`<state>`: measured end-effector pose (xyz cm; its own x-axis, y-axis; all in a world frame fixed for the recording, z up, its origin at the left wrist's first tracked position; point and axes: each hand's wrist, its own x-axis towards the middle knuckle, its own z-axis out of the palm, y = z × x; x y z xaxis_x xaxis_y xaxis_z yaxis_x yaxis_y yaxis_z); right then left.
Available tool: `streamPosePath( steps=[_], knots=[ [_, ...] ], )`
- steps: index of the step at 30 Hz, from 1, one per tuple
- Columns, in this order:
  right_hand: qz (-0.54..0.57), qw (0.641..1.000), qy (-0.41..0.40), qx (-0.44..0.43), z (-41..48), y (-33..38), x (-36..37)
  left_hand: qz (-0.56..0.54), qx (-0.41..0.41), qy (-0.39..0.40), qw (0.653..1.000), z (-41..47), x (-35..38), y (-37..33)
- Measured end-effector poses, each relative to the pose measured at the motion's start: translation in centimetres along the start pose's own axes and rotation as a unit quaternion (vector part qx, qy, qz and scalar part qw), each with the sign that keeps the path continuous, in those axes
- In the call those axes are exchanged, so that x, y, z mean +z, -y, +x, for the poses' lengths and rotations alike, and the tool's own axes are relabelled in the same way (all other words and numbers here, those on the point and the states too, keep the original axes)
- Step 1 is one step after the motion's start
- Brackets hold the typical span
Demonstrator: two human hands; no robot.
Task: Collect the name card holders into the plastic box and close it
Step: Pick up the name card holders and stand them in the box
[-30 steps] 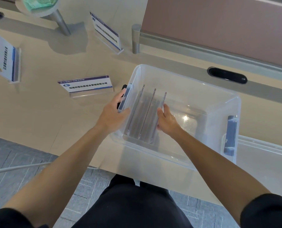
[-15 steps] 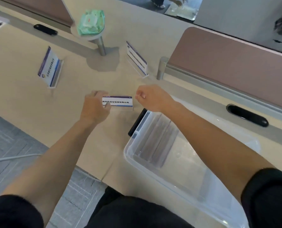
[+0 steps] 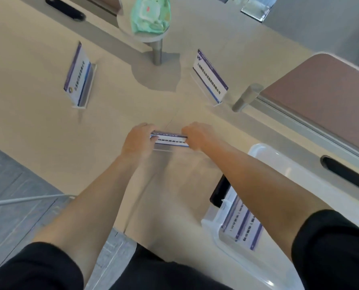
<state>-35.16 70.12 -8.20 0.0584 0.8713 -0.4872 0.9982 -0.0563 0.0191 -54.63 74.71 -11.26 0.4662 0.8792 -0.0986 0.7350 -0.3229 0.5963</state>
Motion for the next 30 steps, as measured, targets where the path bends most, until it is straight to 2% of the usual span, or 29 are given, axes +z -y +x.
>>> streamPosePath(
  steps=[5,10,15,17,19,21,23,28,30],
  knots=[
    [-0.005,1.000,-0.018,0.000,-0.3,-0.3,-0.9,-0.020,0.016,0.009,1.000,-0.3,-1.0,0.4],
    [-0.065,0.994,-0.082,-0.042,-3.2,-2.1,-3.5,-0.009,0.056,-0.033,0.998,-1.4,-2.1,-2.4],
    [-0.135,0.975,-0.154,-0.091,-9.2,-5.0,-6.4,0.043,0.073,0.022,0.996,-4.2,-2.5,-8.4],
    [-0.151,0.963,-0.190,-0.114,-12.6,-6.7,-6.8,-0.002,0.069,0.059,0.996,-6.1,-2.6,-11.4],
    [-0.149,0.946,-0.254,-0.135,-16.8,-9.0,-6.8,-0.130,0.037,0.096,0.986,-8.6,-2.4,-14.7],
    [-0.140,0.911,-0.351,-0.163,-20.6,-11.6,-6.4,-0.241,0.031,0.115,0.963,-11.1,-1.9,-17.6],
    [-0.130,0.881,-0.413,-0.192,-24.6,-14.3,-5.4,-0.302,0.041,0.128,0.944,-13.9,-0.8,-20.6],
    [-0.142,0.845,-0.447,-0.257,-33.1,-17.9,-3.9,-0.260,0.043,0.155,0.952,-19.5,2.3,-26.6],
    [-0.153,0.837,-0.452,-0.268,-35.5,-18.9,-3.5,-0.304,0.034,0.192,0.933,-21.5,3.2,-28.1]
  ],
)
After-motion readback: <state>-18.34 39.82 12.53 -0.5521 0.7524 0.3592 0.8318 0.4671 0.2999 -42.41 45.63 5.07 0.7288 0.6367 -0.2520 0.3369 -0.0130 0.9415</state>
